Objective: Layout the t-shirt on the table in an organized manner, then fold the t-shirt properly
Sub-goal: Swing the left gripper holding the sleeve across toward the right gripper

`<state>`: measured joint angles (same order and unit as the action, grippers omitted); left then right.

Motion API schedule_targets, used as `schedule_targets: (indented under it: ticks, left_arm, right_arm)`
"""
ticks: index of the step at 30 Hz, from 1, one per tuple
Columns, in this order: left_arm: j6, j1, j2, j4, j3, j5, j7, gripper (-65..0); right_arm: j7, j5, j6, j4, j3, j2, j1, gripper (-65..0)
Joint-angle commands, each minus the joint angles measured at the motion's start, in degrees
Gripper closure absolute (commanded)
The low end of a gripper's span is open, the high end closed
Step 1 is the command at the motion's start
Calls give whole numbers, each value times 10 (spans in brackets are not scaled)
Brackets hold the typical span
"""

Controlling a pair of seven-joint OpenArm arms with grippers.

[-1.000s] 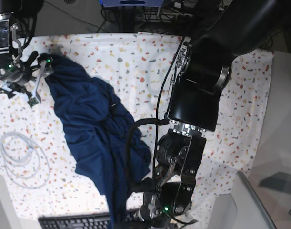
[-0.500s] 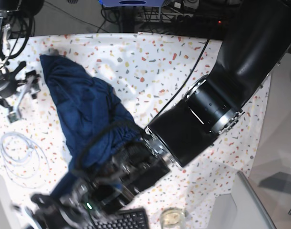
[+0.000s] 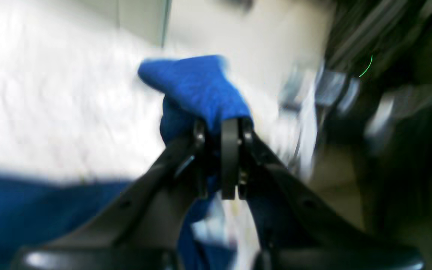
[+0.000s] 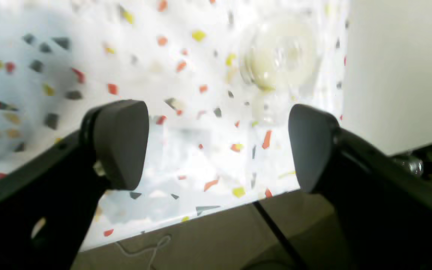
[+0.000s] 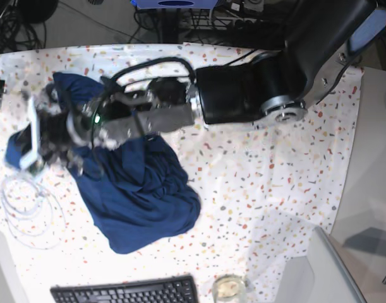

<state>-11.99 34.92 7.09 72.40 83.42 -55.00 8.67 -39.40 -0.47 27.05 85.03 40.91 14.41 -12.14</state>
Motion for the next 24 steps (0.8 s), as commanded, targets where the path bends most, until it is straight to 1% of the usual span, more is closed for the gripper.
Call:
schedule_targets:
  ticks: [1,5,6,9,10,14,17,18,19,21,23,24]
  left_arm:
    - [12,6,19,12,13,1,-26,0]
    - [16,-15,19,13,16,1,-26,0]
    - [26,-16,19,16,16,1,-26,0]
    - [74,-16,19,12,16,1,-25,0]
    - [80,-16,19,10,16,1,-25,0]
    - [82,-18,19,-28,16,1,-25,0]
    - [82,-23,18,-40,16,1,-25,0]
    - [82,-30,17,-41,16,1,-24,0]
    - [82,-37,10,-43,16,1,-16,-53]
    - [82,-45,5,-50,16,1,24,-230]
    - [82,-47,2,-54,16,1,58,-372]
    - [81,-48,-1,-53,16,1,79,-454]
  right_arm:
    - [9,2,-1,9,5,12,5,-534]
    - [10,2,-2,8,12,14,13,-534]
    - [10,2,-3,8,11,14,15,-534]
    - [11,2,-2,8,11,15,26,-536]
    - [11,2,-1,8,11,19,33,-536]
    - [12,3,1,-14,7,34,78,-537]
    - [23,3,2,-36,1,48,111,-537]
    - [25,3,10,-44,-13,52,123,-537]
    - [26,3,22,-53,-34,61,135,-537]
    - [26,3,43,-75,-82,75,158,-537]
    - [26,3,53,-95,-120,78,180,-537]
    - [26,3,54,-108,-143,78,193,-537]
